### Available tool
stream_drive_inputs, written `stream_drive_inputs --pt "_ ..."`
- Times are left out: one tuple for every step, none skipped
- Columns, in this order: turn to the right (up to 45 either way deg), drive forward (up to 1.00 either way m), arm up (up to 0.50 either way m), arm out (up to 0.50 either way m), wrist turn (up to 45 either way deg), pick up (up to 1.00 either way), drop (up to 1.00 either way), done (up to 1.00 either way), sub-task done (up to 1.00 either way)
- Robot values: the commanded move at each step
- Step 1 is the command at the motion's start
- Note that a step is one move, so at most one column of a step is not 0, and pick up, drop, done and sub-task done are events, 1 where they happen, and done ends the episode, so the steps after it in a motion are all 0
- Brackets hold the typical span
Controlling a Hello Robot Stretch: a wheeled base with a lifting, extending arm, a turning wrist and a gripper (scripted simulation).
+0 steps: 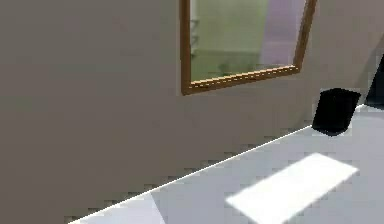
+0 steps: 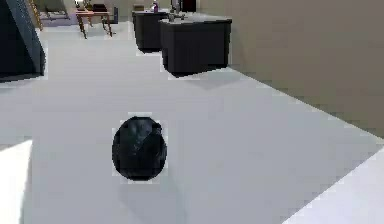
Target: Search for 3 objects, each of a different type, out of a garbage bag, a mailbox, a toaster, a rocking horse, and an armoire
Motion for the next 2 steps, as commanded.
stream_drive_inputs --pt "45.0 0.00 0.00 0.00 0.0 0.00 0.00 0.00 0.00" --pt "12.0 0.00 0.00 0.00 0.0 0.00 0.00 0.00 0.00"
